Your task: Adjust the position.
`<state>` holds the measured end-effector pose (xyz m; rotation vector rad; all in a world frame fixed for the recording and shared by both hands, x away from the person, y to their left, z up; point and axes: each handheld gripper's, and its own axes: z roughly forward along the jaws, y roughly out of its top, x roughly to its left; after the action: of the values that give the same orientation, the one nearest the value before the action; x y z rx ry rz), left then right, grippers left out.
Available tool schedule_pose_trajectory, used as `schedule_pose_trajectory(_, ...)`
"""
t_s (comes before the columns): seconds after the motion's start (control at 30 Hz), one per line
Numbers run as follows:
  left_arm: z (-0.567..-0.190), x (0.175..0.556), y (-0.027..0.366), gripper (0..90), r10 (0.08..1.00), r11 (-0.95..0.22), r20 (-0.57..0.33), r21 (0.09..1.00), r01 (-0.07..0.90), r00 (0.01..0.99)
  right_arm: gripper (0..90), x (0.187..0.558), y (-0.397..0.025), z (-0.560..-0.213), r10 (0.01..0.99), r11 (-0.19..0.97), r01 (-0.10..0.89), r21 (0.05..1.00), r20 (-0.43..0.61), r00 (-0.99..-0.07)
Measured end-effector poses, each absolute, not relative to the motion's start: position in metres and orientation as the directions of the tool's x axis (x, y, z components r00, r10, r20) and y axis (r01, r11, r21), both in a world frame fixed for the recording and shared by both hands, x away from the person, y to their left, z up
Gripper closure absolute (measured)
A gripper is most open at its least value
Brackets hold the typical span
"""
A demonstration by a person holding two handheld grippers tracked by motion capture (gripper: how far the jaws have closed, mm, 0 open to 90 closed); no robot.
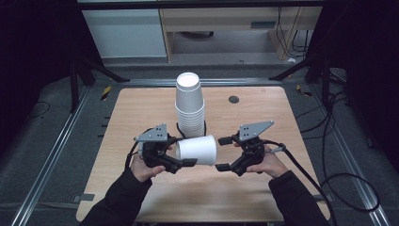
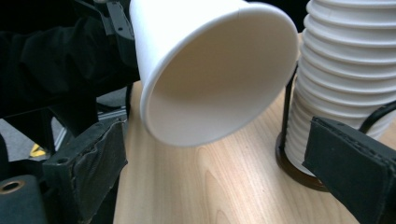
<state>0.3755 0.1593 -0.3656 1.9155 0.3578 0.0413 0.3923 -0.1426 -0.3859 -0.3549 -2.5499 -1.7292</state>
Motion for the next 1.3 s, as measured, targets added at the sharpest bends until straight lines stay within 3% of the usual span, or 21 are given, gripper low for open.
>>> schedule_pose_trajectory(1.3,-0.378,0.369,0.129,22.4,0.150,-0.352,-0.157,0.914,0.201,0.976,9.2,0.390,-0.127,-0.401,0.049,0.406,0.203,0.891,0.201,-0.978)
